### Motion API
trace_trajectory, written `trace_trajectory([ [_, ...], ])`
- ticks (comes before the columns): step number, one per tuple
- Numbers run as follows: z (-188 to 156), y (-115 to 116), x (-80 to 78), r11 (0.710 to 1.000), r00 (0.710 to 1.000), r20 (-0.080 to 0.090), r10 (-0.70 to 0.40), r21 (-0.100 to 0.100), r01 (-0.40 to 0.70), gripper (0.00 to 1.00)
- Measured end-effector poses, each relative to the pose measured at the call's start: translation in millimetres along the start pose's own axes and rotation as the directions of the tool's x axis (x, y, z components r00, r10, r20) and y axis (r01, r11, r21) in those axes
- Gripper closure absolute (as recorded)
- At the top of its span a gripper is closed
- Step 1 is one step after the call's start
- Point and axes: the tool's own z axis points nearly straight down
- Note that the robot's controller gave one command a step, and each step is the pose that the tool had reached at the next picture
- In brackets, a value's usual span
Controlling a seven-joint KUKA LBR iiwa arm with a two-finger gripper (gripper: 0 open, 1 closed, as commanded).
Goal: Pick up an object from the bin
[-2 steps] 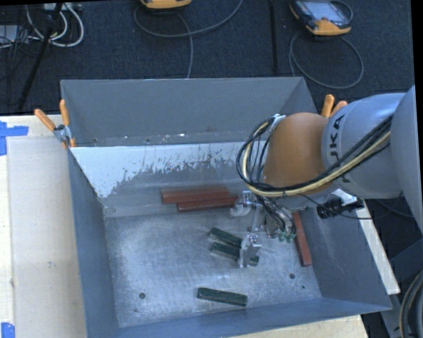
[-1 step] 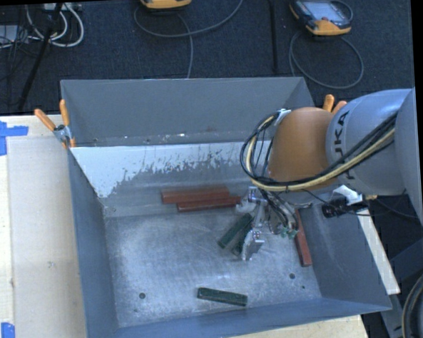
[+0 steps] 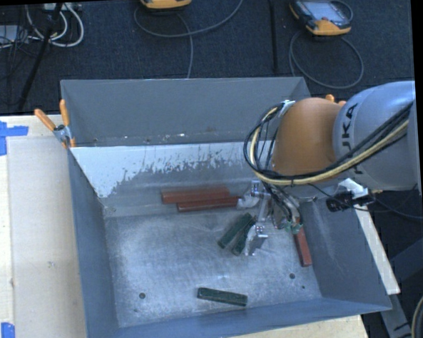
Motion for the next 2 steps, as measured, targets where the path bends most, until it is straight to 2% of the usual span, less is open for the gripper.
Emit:
trace_trajectory([
  [1,36.3,-5.8,-4.6,0.976,0.976,-0.001,0.216,-0.002,-0.216,0.0],
  [2,43.8,-8.9,-13.0,0.962,0.962,0.014,0.272,-0.007,-0.272,1.0],
])
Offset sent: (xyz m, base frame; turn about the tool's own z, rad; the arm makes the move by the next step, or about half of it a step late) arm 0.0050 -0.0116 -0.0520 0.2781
